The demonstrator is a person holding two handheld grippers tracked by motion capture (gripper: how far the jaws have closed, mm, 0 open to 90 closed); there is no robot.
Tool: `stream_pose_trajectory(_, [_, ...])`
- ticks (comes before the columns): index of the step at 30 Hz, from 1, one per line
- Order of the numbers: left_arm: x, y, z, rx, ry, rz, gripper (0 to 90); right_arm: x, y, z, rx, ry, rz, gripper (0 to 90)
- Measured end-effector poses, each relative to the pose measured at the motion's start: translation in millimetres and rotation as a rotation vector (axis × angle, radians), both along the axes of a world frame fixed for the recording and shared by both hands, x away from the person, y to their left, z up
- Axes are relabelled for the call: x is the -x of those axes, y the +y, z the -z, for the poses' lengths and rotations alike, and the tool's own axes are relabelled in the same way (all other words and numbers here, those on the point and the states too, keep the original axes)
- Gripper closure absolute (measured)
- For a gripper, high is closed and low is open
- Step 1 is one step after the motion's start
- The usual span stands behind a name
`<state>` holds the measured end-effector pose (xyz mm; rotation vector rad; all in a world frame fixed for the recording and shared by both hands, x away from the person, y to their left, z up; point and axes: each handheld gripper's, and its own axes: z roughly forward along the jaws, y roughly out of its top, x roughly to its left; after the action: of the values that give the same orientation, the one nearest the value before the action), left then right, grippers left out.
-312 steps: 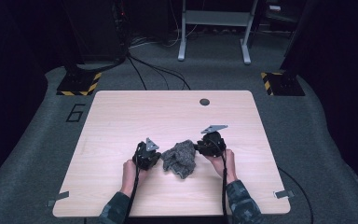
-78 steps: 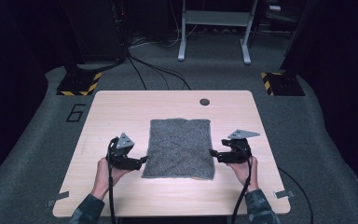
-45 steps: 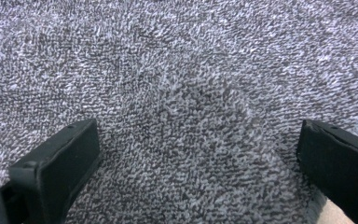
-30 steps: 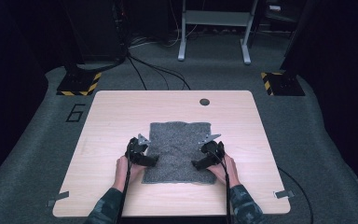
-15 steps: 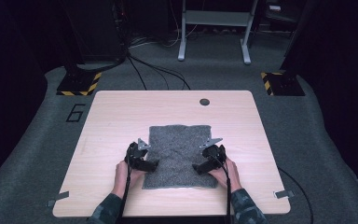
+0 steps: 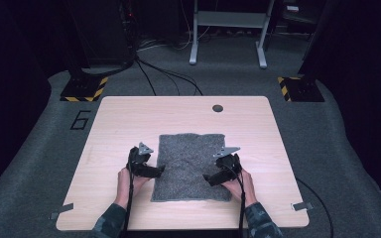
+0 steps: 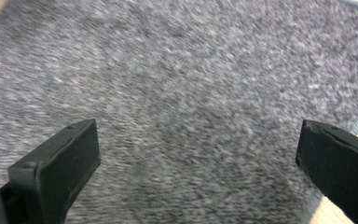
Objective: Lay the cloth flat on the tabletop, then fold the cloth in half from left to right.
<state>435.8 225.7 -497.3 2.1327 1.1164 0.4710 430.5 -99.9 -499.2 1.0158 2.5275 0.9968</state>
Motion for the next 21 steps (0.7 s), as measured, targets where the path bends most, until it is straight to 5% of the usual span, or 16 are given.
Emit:
stream_pose_trajectory(8, [-10.1, 9.1, -7.9, 0.023, -0.003, -0.029, 9.8, 6.2, 10.9, -3.5, -0.015, -0.009, -0.022, 0.0])
stream_pose_trajectory(21, [-55.1, 14.5, -15.6, 0.078, 0.029, -0.060, 9.8, 23.6, 55.3, -8.2, -0.037, -0.012, -0.098, 0.0])
